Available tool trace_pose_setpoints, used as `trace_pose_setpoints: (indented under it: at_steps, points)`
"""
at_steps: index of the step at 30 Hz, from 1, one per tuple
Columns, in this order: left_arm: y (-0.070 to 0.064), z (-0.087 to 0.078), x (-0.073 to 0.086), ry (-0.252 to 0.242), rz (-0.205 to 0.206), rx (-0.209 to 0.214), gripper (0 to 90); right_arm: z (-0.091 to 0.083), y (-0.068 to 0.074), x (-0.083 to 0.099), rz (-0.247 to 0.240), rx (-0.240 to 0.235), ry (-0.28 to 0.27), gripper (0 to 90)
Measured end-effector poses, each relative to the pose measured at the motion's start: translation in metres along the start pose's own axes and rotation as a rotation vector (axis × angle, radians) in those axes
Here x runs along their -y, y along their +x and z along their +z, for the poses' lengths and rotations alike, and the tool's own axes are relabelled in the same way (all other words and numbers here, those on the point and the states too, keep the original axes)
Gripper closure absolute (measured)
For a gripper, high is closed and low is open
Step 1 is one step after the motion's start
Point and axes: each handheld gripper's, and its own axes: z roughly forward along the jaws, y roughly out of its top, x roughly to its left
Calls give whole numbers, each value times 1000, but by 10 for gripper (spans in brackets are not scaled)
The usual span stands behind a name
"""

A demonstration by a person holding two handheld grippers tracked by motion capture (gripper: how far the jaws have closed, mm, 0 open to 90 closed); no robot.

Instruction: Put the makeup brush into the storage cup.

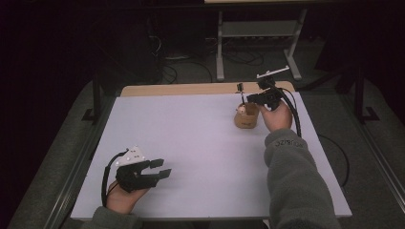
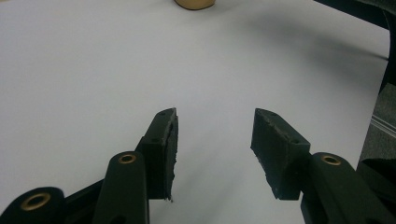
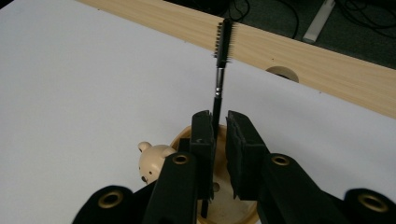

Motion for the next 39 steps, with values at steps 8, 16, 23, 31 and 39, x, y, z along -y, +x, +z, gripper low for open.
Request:
trace_pose_setpoints:
  at_steps: [8, 16, 23, 31, 39]
  points:
    - [1, 0, 0, -4, -2, -2, 502, -10, 2, 2, -10, -6, -12, 716]
    - [1, -1, 0, -4, -7, -5, 495, -25, 4, 12, -10, -31, -42, 663]
    - [1, 0, -1, -2, -11, -7, 493, -31, 9, 19, -18, -48, -43, 607]
    - [1, -1, 0, 0, -12, -10, 489, -30, 17, 26, -53, -52, -29, 557]
    - [2, -1, 0, 2, -8, -12, 482, -30, 22, 32, -55, -78, -29, 505]
